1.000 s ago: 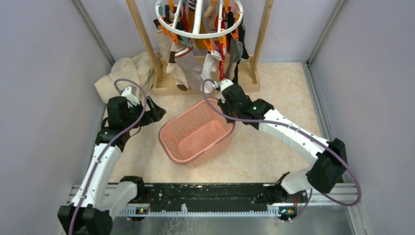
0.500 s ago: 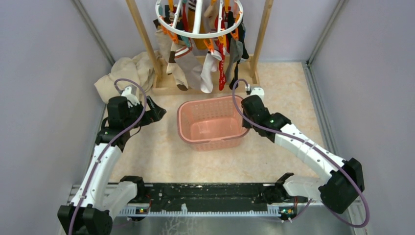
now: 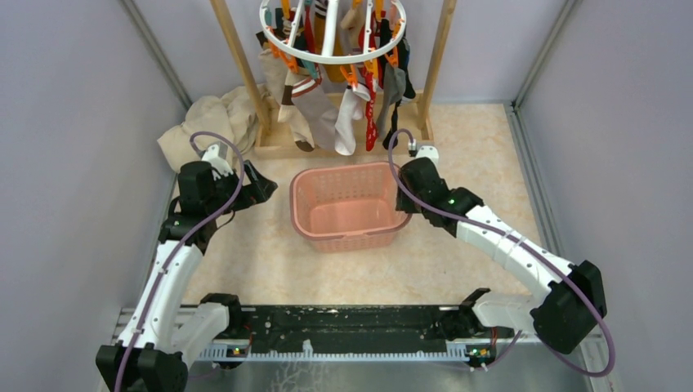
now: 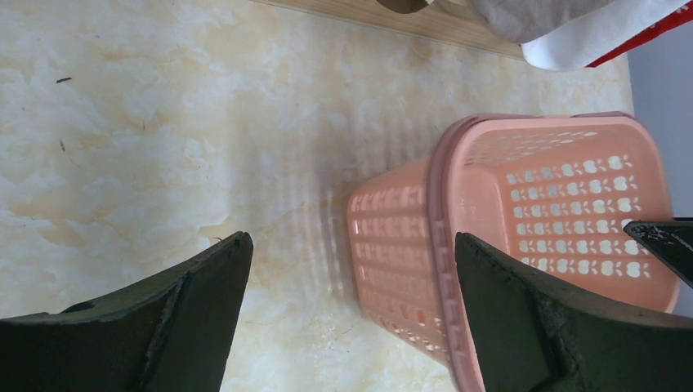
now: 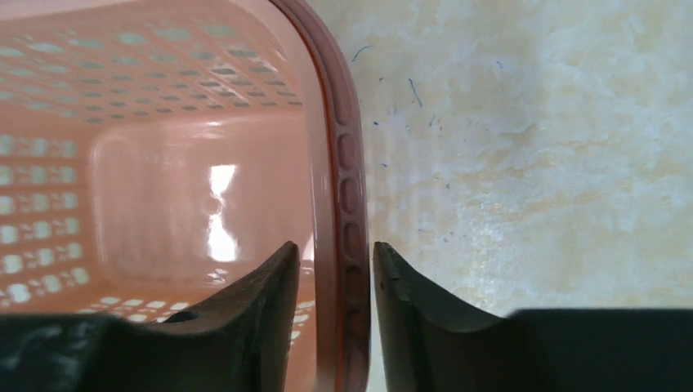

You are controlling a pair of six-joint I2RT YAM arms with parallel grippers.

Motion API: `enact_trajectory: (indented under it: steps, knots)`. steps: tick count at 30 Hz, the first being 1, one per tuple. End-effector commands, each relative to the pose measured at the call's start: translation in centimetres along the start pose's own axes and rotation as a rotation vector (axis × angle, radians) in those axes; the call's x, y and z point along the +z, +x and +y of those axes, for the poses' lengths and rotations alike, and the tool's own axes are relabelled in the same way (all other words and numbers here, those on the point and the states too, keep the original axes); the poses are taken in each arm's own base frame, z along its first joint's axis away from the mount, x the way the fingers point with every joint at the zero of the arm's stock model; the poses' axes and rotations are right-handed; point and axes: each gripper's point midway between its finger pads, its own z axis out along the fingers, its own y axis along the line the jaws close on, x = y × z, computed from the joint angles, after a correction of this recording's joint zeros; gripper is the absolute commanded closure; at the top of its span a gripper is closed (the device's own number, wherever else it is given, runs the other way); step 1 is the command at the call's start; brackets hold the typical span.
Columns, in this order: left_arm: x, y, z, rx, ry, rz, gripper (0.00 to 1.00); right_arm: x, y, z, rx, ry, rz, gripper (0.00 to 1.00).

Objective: Remove the socks clipped to the hanger
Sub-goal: Move the bin to the center of the board.

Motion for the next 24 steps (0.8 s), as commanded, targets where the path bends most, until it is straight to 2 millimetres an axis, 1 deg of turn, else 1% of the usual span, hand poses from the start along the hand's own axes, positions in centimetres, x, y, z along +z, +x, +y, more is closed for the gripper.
enact_trajectory:
  steps: [1,2,3,4,7,10,11,12,13,16,18,19,22,24]
  knots:
    - [-0.2,-0.6,-0.7,0.026,0.030,-0.020,0.01,-0.8,-1.8,1.7,0.046,-0.085,-0.058,0.43]
    - [-0.1,-0.6,-0.9,0.027,0.044,-0.024,0.01,-0.9,-1.8,1.6,0.047,-0.083,-0.062,0.30]
    - [0.0,-0.7,-1.1,0.028,0.054,-0.031,0.01,-0.9,-1.9,1.5,0.046,-0.078,-0.068,0.22]
    - [0.2,-0.8,-1.0,0.027,0.052,-0.030,0.01,-1.1,-2.0,1.3,0.044,-0.074,-0.075,0.20]
    - [0.0,-1.3,-1.0,0.021,0.034,-0.034,0.01,-2.4,-3.2,0.9,0.052,-0.074,-0.124,0.20]
    - [-0.8,-2.1,-1.7,0.005,0.054,-0.073,0.01,-5.2,-5.7,0.5,0.099,-0.107,-0.253,0.19]
    - [-1.0,-2.3,-2.1,0.006,0.073,-0.085,0.01,-6.3,-6.8,0.4,0.119,-0.118,-0.303,0.06]
    - [-1.2,-2.3,-2.4,0.003,0.090,-0.090,0.01,-7.5,-7.7,0.2,0.137,-0.129,-0.345,0.02]
    - [-1.2,-2.3,-2.6,-0.011,0.097,-0.090,0.01,-8.7,-8.7,0.0,0.155,-0.138,-0.387,0.02]
    - [-0.9,-2.4,-3.0,-0.036,0.115,-0.080,0.01,-11.1,-10.1,-0.4,0.176,-0.150,-0.436,0.02]
    - [-0.5,-2.4,-3.6,-0.057,0.142,-0.055,0.01,-11.8,-10.5,-0.6,0.200,-0.137,-0.433,0.02]
    - [-0.5,-2.3,-4.1,-0.057,0.171,-0.038,0.01,-11.8,-10.2,-0.8,0.218,-0.129,-0.421,0.02]
    - [-0.2,-2.3,-4.9,-0.074,0.205,0.002,0.01,-11.4,-9.1,0.4,0.193,-0.195,-0.378,0.01]
    - [-0.1,-2.3,-5.9,-0.071,0.253,0.033,0.01,-11.3,-8.1,1.6,0.148,-0.277,-0.363,0.02]
